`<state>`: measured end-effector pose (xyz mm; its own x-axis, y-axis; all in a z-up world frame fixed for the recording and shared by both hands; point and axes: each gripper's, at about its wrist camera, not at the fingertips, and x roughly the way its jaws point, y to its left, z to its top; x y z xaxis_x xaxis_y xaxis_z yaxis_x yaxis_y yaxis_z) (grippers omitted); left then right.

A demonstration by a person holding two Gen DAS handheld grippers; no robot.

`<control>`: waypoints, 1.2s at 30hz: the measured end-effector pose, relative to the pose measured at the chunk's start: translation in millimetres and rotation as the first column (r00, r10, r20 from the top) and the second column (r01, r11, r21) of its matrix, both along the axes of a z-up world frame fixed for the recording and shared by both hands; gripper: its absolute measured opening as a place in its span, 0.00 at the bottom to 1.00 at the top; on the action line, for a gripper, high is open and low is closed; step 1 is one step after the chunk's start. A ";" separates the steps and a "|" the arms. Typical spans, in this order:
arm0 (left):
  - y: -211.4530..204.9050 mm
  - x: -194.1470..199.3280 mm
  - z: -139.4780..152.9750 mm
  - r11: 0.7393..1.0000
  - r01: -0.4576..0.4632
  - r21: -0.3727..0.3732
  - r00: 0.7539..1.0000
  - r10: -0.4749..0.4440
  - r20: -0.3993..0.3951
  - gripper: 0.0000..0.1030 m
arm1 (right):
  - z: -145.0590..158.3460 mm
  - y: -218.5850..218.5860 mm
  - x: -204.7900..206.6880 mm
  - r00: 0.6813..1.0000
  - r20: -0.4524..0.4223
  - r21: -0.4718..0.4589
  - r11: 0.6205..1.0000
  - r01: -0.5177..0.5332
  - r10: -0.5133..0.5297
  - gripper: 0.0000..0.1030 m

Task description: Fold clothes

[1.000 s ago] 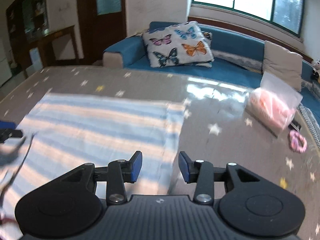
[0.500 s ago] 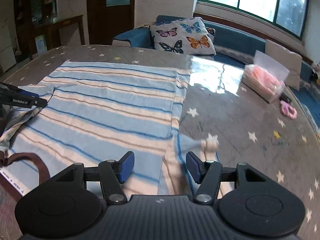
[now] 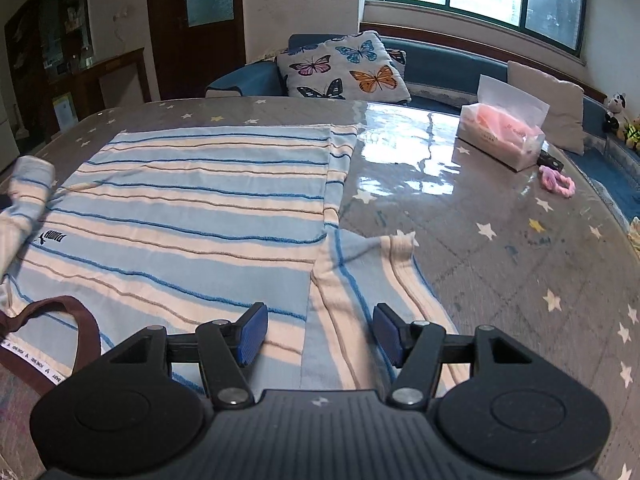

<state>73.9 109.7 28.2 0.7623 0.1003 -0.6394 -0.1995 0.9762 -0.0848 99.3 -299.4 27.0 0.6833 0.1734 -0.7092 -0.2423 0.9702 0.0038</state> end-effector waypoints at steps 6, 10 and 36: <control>34.2 -42.1 -12.4 0.992 -0.127 0.009 0.991 0.127 -0.051 0.01 | -6.6 -10.9 -4.8 0.999 -0.012 0.009 0.999 0.035 -0.035 0.59; 45.1 -54.7 -27.9 0.985 -0.167 0.031 0.977 0.170 -0.132 0.02 | -13.3 -17.1 -7.7 0.998 -0.032 0.013 0.999 0.051 -0.051 0.65; -89.9 -41.6 -40.8 0.923 0.373 0.095 0.926 -0.363 -0.104 0.28 | -11.2 -45.7 -35.0 0.986 -0.025 0.024 0.986 0.163 -0.162 0.65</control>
